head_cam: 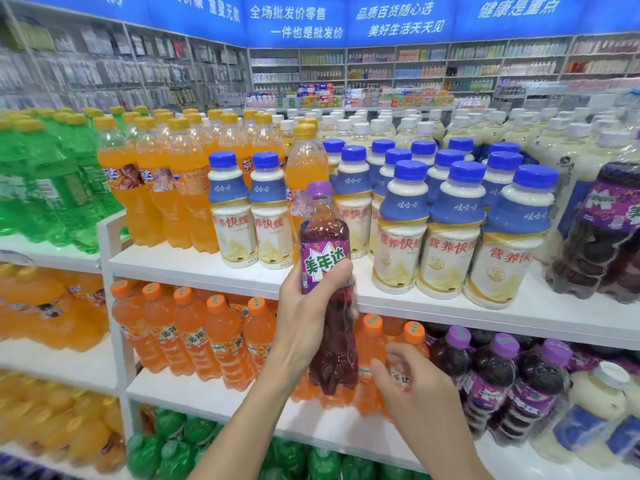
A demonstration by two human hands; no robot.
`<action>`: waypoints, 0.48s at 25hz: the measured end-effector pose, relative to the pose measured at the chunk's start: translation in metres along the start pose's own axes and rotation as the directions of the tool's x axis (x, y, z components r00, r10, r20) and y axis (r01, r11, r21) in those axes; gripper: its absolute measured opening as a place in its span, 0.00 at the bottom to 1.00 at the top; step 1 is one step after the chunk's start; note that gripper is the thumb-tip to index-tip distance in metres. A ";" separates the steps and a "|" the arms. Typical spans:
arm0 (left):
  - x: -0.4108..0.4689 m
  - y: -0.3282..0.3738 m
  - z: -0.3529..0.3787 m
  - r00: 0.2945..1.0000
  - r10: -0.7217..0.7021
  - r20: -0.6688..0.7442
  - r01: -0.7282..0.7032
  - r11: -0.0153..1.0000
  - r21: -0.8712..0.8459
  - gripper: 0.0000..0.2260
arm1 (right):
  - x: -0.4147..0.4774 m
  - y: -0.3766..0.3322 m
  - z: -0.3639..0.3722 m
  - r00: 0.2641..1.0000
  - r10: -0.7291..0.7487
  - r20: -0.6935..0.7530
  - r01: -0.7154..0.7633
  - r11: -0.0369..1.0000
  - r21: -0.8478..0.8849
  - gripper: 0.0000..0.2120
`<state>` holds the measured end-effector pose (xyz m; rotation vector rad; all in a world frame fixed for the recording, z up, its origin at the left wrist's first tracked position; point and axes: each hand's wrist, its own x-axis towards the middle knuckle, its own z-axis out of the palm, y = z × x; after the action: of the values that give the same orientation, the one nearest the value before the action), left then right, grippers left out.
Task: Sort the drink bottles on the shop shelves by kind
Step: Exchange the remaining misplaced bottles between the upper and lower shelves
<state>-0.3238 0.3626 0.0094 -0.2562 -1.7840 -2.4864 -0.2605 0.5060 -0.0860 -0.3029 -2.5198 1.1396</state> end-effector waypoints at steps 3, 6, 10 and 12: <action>-0.011 -0.002 -0.022 0.997 -0.011 -0.082 0.015 0.998 0.056 0.14 | 0.007 -0.022 0.001 0.992 -0.118 0.048 0.117 0.993 0.031 0.12; -0.024 -0.002 -0.048 0.983 0.007 -0.181 0.005 0.998 0.068 0.14 | 0.013 -0.047 0.004 0.972 -0.221 0.080 0.216 0.974 0.069 0.13; -0.029 0.013 -0.092 0.973 0.054 -0.225 -0.035 0.996 0.088 0.18 | 0.023 -0.093 0.018 0.964 -0.187 0.187 0.176 0.982 0.075 0.22; -0.024 0.023 -0.119 0.975 0.079 -0.209 -0.060 0.993 0.097 0.19 | 0.025 -0.121 0.031 0.966 -0.204 0.158 0.189 0.976 0.109 0.25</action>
<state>-0.3075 0.2421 -0.0106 -0.0444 -1.7622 -2.2807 -0.3017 0.4141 -0.0076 0.0712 -2.5608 1.2428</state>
